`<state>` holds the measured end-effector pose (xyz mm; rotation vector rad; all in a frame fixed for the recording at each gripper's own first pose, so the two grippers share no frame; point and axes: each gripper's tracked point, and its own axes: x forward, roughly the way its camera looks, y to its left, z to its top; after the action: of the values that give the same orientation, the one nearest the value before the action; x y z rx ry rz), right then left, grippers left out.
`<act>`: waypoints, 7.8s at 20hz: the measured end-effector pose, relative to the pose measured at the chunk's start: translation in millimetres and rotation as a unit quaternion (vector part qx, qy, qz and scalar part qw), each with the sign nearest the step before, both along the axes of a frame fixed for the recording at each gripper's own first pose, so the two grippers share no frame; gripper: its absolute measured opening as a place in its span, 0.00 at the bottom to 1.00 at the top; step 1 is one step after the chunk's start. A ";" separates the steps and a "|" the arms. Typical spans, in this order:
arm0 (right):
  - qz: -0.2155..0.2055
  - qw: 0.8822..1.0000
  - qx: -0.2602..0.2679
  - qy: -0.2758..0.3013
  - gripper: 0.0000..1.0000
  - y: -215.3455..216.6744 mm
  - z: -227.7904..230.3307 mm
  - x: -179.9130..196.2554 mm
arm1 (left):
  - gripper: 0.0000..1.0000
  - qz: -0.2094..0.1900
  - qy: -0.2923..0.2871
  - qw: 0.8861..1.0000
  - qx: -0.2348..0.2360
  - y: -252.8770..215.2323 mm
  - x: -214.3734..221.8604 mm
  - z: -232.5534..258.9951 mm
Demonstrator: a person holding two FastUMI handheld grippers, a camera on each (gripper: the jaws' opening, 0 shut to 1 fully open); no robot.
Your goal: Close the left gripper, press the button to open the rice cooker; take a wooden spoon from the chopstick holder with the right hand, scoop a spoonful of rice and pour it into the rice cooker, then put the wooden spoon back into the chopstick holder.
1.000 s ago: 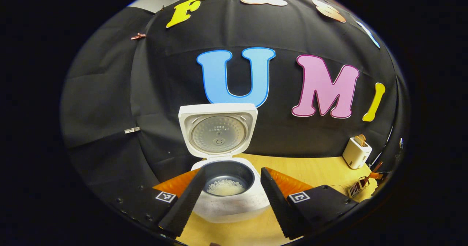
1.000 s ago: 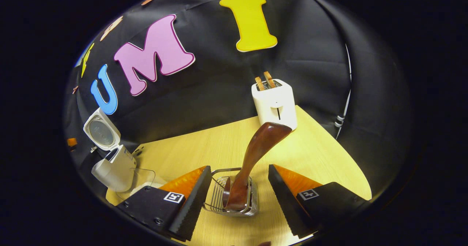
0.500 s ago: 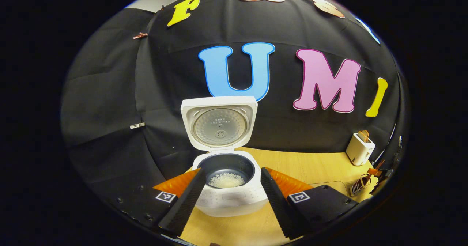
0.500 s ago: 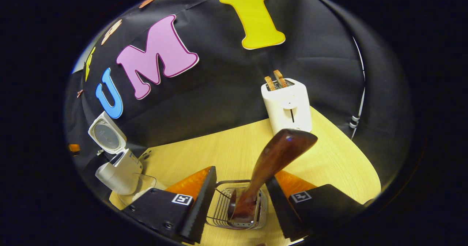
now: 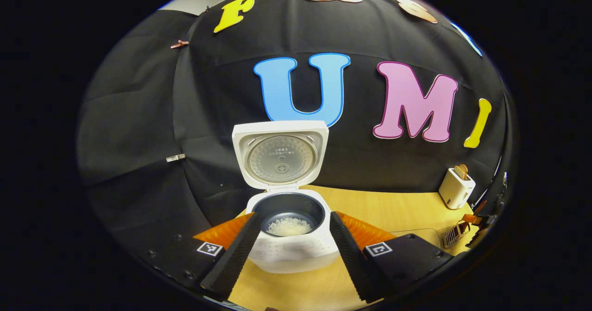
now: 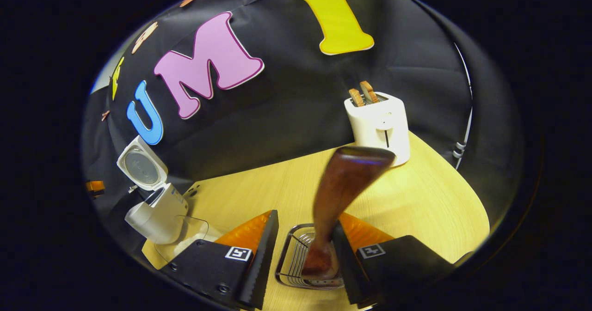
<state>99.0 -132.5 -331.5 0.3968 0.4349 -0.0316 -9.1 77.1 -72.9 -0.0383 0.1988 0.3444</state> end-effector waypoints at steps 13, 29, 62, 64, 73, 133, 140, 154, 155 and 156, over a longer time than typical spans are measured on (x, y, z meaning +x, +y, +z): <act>-0.048 0.997 -0.043 0.033 0.39 -10.4 -16.2 -7.9 | 0.96 0.016 0.000 1.000 -0.006 20.2 -16.5 -4.8; -0.091 0.996 0.001 -0.004 0.22 -32.9 38.4 -31.7 | 0.96 -0.001 -0.016 1.000 -0.016 32.1 -19.5 -3.3; 0.081 0.986 -0.137 0.047 0.17 217.3 24.7 5.7 | 0.96 -0.074 -0.037 0.996 -0.032 107.1 -4.9 -20.1; 0.079 0.983 -0.155 0.059 0.17 220.0 9.9 7.8 | 0.96 -0.076 -0.036 0.996 -0.034 111.8 -0.9 -21.0; 0.075 0.986 -0.115 0.090 0.17 263.5 -22.4 14.9 | 0.96 -0.081 -0.031 0.995 -0.039 125.4 6.3 -29.8; 0.198 0.974 -0.030 -0.110 0.16 580.0 196.5 158.8 | 0.95 -0.064 -0.071 0.992 -0.082 153.9 -28.2 -57.1; 0.264 0.939 -0.164 -0.145 0.17 609.5 191.8 154.2 | 0.95 -0.058 -0.069 0.992 -0.092 151.2 -35.7 -64.2; 0.383 0.809 -0.383 -0.229 0.16 653.1 188.9 110.1 | 0.95 -0.060 -0.067 0.991 -0.096 142.7 -40.3 -67.8; 0.378 0.828 -0.354 -0.217 0.17 653.4 187.3 111.7 | 0.95 -0.059 -0.067 0.991 -0.095 144.2 -39.4 -67.8; 0.365 0.850 -0.320 -0.203 0.17 649.8 187.5 114.7 | 0.95 -0.057 -0.068 0.992 -0.095 145.3 -40.8 -66.2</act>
<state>213.7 517.3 -144.0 -0.4414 0.1114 0.6295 -50.0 222.4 -139.1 -0.2363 0.0968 0.2069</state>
